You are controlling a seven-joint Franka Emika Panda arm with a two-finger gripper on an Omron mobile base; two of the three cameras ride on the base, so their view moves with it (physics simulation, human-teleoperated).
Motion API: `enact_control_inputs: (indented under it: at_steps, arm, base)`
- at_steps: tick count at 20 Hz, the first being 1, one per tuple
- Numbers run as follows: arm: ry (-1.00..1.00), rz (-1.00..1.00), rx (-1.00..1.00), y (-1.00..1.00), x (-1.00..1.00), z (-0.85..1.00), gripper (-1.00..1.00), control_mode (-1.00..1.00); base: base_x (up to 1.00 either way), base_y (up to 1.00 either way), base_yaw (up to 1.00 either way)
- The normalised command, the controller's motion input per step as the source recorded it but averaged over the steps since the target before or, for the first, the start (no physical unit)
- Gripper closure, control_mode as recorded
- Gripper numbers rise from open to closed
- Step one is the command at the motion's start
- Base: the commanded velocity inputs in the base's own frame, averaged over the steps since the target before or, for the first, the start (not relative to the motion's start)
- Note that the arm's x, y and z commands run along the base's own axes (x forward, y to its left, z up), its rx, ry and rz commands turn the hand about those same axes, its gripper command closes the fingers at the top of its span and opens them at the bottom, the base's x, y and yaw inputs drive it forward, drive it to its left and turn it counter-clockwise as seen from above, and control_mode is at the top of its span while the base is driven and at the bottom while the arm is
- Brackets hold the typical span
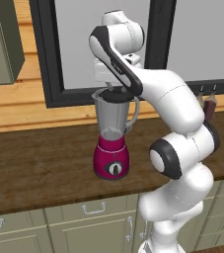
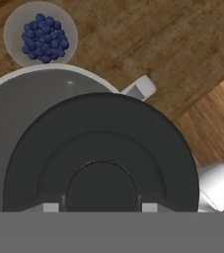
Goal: Close the lid blender by securely placing the lid on top.
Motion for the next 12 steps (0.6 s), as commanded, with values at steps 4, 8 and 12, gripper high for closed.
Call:
enact_control_inputs:
  at_steps: [4,8,12]
  arm:
    - [0.0,0.0,0.0,0.0,0.0,0.0,1.0,-1.0]
    - [0.0,0.0,0.0,0.01,0.06,0.0,1.0,-1.0]
    - [0.0,0.0,0.0,0.07,0.12,0.0,1.0,-1.0]
  base:
    - [0.0,0.0,0.0]
    - [0.0,0.0,0.0]
    - [0.0,0.0,0.0]
